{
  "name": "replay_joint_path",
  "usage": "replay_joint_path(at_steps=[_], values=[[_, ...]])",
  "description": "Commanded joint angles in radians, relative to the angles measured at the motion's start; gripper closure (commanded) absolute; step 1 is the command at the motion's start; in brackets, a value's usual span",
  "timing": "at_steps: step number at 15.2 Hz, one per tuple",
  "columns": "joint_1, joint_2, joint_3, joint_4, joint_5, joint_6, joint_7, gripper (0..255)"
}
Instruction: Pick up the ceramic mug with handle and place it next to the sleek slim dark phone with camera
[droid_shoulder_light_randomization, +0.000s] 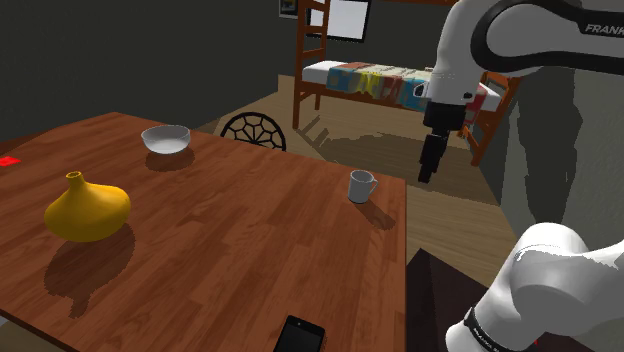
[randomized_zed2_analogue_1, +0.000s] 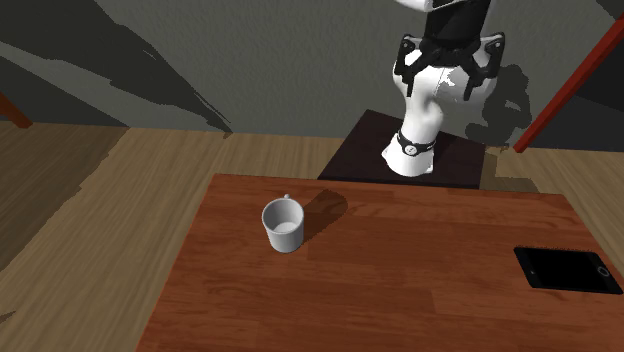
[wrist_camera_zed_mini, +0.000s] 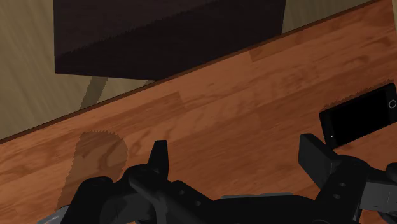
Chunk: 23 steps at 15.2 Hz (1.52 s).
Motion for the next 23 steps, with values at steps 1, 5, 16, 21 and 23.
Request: replay_joint_path(at_steps=[1, 5, 16, 21, 23], values=[[0.000, 0.000, 0.000, 0.000, 0.000, 0.000, 0.000, 0], [-0.014, 0.087, -0.048, -0.019, -0.044, 0.116, -0.063, 0], [-0.038, 0.408, -0.178, 0.040, -0.101, 0.415, -0.227, 0], [-0.042, 0.582, -0.232, 0.120, -0.085, 0.525, -0.308, 0], [-0.045, 0.654, -0.250, 0.160, -0.069, 0.562, -0.342, 0]])
